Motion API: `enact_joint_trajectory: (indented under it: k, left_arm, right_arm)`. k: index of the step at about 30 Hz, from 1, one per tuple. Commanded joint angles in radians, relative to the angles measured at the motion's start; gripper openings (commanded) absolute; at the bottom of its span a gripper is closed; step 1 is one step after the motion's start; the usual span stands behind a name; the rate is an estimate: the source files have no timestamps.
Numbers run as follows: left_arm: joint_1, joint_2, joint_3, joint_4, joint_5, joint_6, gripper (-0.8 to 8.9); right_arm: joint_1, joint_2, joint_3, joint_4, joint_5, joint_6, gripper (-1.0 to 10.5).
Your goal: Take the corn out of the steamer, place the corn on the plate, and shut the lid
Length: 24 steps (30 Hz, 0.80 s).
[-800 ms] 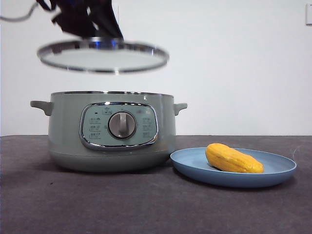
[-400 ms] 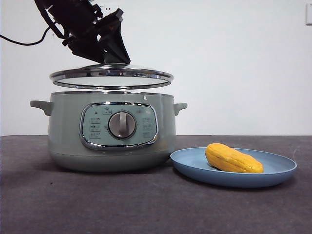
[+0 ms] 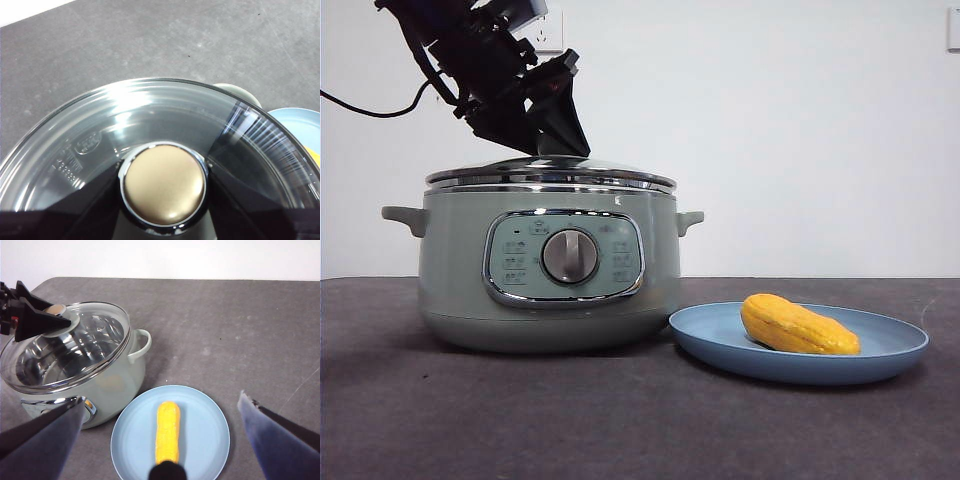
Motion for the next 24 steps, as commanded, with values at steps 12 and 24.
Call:
enact_joint_trajectory:
  k: [12, 24]
  left_arm:
    - [0.0, 0.035, 0.017, -0.023, -0.044, 0.012, -0.08]
    - [0.0, 0.035, 0.017, -0.116, -0.041, 0.007, 4.5]
  right_arm:
    - [0.0, 0.0, -0.002, 0.01, 0.003, -0.001, 6.0]
    - [0.0, 0.0, -0.002, 0.009, -0.004, -0.001, 6.0]
